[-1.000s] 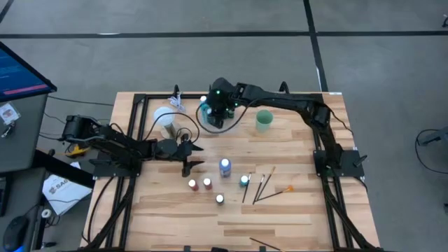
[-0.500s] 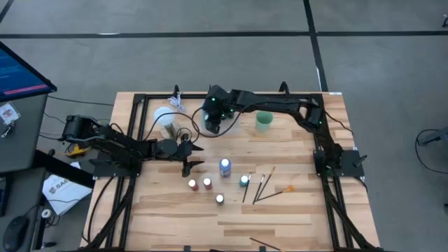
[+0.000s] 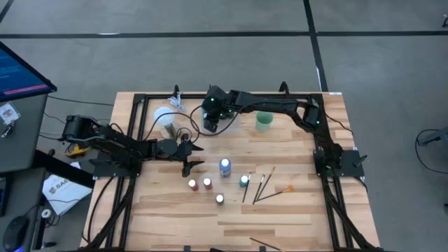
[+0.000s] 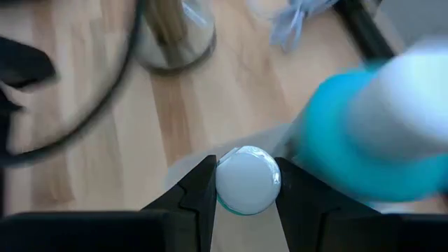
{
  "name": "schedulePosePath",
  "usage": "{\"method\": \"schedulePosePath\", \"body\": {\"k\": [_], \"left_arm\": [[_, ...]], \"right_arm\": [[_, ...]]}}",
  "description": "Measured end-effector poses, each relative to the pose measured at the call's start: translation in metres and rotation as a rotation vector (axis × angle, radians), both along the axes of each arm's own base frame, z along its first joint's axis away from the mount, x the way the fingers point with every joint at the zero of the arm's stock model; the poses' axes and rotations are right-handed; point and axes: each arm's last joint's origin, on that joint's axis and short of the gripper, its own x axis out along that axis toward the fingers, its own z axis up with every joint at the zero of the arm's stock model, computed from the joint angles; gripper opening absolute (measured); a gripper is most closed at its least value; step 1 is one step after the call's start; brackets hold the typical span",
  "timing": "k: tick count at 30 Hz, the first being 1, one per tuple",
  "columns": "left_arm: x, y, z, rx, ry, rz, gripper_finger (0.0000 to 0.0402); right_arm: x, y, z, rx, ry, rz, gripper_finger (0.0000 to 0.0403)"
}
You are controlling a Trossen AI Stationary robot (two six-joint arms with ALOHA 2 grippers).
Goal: Pick & Place Paint Supplies
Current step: Put the small light green paint bottle into the bin
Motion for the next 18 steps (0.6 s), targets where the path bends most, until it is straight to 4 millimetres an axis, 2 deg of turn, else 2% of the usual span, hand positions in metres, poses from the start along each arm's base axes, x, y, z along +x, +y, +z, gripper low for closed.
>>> {"method": "schedulePosePath", "body": {"k": [4, 18], "left_arm": [[0.000, 0.000, 0.000, 0.000, -0.002, 0.000, 0.0248], [0.000, 0.000, 0.000, -0.002, -0.006, -0.002, 0.0248]], "right_arm": [[0.007, 0.002, -0.015, 0.009, 0.008, -0.002, 0.0113], [0.007, 0.001, -0.017, 0.008, 0.008, -0.004, 0.0116]]}}
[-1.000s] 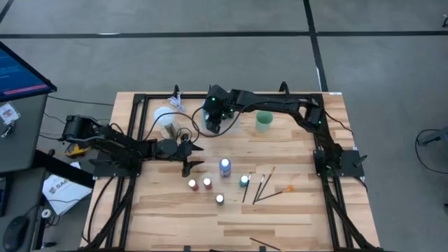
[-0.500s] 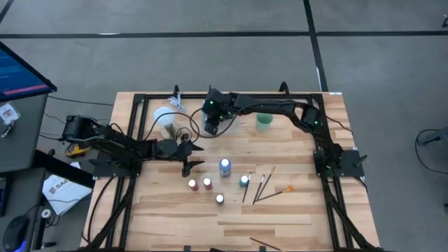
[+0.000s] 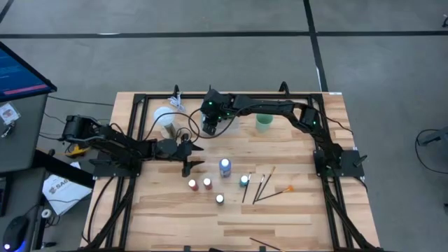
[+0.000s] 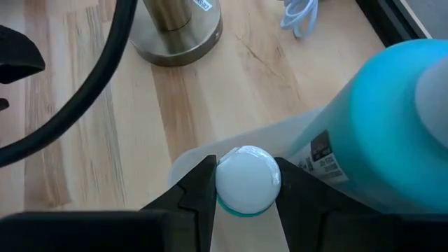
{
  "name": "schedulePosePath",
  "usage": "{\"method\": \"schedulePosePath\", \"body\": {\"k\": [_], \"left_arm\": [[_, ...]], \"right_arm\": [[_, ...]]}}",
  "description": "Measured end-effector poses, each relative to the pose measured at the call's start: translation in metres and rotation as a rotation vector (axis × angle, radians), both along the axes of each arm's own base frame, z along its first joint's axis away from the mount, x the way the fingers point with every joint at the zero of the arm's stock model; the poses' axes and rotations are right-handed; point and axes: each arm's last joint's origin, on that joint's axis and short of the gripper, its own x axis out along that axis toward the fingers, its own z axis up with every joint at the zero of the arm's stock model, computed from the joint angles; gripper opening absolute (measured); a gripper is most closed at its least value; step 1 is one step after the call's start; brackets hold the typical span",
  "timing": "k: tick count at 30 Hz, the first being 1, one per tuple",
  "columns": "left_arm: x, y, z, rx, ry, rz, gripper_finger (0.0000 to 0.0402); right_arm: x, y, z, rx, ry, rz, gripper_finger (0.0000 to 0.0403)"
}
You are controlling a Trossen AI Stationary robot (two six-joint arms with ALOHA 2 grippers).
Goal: Pick & Place Paint Supplies
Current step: Put the small light green paint bottle into the bin
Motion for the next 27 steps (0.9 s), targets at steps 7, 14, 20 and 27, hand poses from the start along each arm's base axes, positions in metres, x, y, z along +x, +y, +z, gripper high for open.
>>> {"method": "schedulePosePath", "body": {"k": [7, 14, 20, 27], "left_arm": [[0.0002, 0.0001, 0.0004, 0.002, -0.004, 0.004, 0.0248], [0.0002, 0.0001, 0.0004, -0.005, -0.005, 0.006, 0.0248], [0.0001, 0.0001, 0.0003, -0.005, -0.005, 0.006, 0.0248], [0.0001, 0.0001, 0.0003, -0.005, -0.004, 0.006, 0.0248]], "right_arm": [[0.0012, 0.0007, -0.0008, 0.005, -0.010, -0.024, 0.0143], [0.0016, 0.0011, -0.0013, 0.005, -0.011, -0.023, 0.0147], [0.0028, 0.0056, -0.0008, 0.004, -0.011, -0.015, 0.0160], [-0.0016, 0.0082, 0.0084, 0.009, 0.002, -0.012, 0.0196]]}}
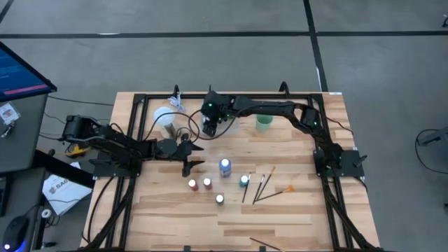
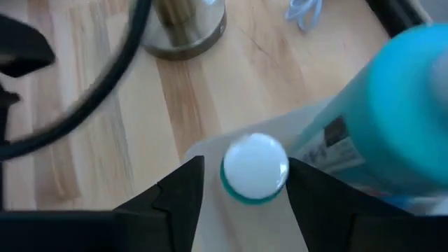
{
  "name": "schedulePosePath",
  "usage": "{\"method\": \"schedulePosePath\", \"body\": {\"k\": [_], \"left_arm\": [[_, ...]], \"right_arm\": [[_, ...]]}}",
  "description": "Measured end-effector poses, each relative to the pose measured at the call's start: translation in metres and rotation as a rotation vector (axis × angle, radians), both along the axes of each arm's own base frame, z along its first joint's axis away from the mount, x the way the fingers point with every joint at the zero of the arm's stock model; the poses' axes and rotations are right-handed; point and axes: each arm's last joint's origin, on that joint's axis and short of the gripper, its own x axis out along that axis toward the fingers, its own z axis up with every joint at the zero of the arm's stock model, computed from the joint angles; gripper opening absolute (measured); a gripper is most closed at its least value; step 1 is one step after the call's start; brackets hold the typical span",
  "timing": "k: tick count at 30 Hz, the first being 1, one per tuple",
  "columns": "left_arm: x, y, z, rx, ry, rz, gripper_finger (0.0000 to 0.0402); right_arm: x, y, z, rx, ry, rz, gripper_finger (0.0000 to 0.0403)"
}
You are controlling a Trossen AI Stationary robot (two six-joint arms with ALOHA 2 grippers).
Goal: Pick & Place Paint Supplies
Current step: Put the small light green paint bottle into the bin, then put the right small red paint bottle into the bin
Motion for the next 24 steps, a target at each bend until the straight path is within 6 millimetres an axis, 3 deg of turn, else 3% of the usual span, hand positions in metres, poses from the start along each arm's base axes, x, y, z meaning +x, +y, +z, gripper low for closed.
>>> {"method": "schedulePosePath", "body": {"k": [6, 8, 11, 14, 18, 21, 24], "left_arm": [[0.000, 0.000, 0.000, 0.000, 0.000, 0.000, 0.0248], [0.000, 0.000, 0.000, 0.000, 0.000, -0.001, 0.0248], [0.000, 0.000, 0.000, 0.003, 0.001, 0.001, 0.0248], [-0.001, 0.001, -0.001, 0.029, 0.014, 0.039, 0.0248], [-0.002, 0.003, -0.001, 0.046, 0.014, 0.065, 0.0248], [-0.003, 0.003, -0.003, 0.044, 0.018, 0.066, 0.0248], [-0.006, 0.003, -0.006, 0.031, 0.029, 0.072, 0.0248]], "right_arm": [[-0.005, 0.002, 0.018, -0.005, -0.021, 0.001, 0.0212], [-0.014, 0.007, 0.031, 0.011, 0.010, 0.009, 0.0212], [-0.027, 0.019, 0.065, 0.005, -0.016, 0.034, 0.0210], [-0.039, 0.041, 0.100, 0.000, -0.066, 0.096, 0.0208], [-0.049, 0.084, 0.131, -0.048, -0.118, 0.231, 0.0208], [-0.049, 0.121, 0.139, -0.083, -0.136, 0.350, 0.0209], [-0.042, 0.154, 0.129, -0.098, -0.120, 0.452, 0.0207]]}}
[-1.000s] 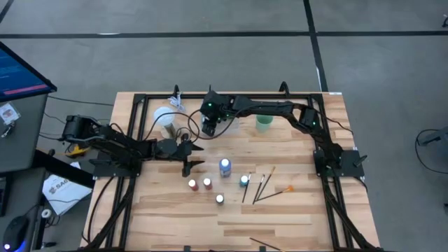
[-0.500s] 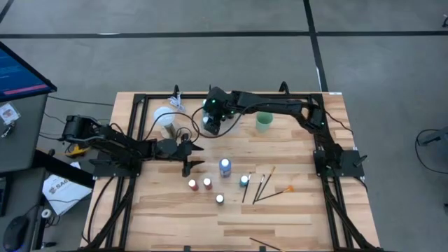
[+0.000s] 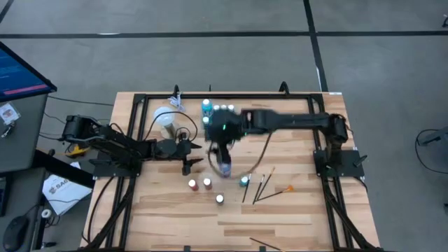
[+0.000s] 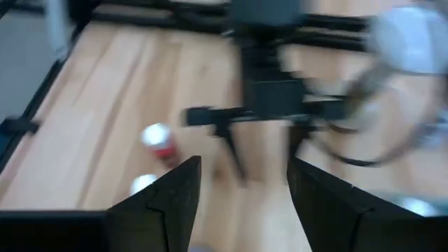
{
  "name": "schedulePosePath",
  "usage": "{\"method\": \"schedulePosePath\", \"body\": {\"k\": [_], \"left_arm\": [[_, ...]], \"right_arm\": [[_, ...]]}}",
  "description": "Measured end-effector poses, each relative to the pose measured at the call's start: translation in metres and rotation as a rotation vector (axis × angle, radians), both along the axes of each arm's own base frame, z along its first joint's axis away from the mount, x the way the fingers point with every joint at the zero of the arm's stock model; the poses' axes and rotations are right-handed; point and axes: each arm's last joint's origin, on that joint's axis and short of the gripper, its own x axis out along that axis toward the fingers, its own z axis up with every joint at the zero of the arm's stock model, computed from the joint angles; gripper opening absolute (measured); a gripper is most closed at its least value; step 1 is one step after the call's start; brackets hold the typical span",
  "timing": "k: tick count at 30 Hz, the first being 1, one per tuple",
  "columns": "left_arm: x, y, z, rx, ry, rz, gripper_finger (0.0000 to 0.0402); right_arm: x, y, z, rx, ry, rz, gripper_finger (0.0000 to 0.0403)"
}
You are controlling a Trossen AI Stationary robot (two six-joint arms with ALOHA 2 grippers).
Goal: Pick & Place Paint Supplies
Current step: Put the right small red paint bottle into the bin
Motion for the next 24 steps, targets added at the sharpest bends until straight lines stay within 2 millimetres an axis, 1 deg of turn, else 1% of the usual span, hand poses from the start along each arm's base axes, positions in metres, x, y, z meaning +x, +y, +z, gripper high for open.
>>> {"method": "schedulePosePath", "body": {"k": [4, 7, 9, 11, 14, 16, 18, 20, 23, 24], "left_arm": [[-0.003, 0.000, -0.003, -0.020, 0.005, 0.010, 0.0248], [-0.006, 0.000, -0.005, -0.036, 0.014, 0.019, 0.0248], [-0.008, 0.000, -0.008, -0.040, 0.023, 0.021, 0.0248], [-0.012, 0.000, -0.011, -0.056, 0.034, 0.029, 0.0248], [-0.017, 0.000, -0.016, -0.071, 0.052, 0.041, 0.0248], [-0.020, 0.000, -0.019, -0.085, 0.059, 0.050, 0.0248], [-0.024, 0.000, -0.021, -0.098, 0.067, 0.057, 0.0248], [-0.026, 0.000, -0.024, -0.104, 0.076, 0.061, 0.0248], [-0.030, 0.000, -0.027, -0.108, 0.089, 0.064, 0.0248], [-0.031, 0.000, -0.027, -0.108, 0.091, 0.064, 0.0248]], "right_arm": [[0.014, 0.035, -0.026, -0.008, 0.043, 0.082, 0.0204], [0.020, 0.054, -0.043, -0.011, 0.076, 0.121, 0.0204], [0.026, 0.066, -0.052, -0.011, 0.063, 0.144, 0.0205], [0.024, 0.072, -0.057, -0.013, 0.094, 0.156, 0.0207], [0.032, 0.083, -0.062, -0.004, 0.048, 0.170, 0.0209], [0.029, 0.086, -0.070, -0.010, 0.106, 0.176, 0.0209], [0.035, 0.090, -0.076, -0.008, 0.078, 0.183, 0.0209], [0.035, 0.090, -0.082, -0.010, 0.109, 0.182, 0.0209], [0.042, 0.091, -0.092, -0.011, 0.106, 0.180, 0.0207], [0.041, 0.090, -0.096, -0.013, 0.134, 0.177, 0.0206]]}}
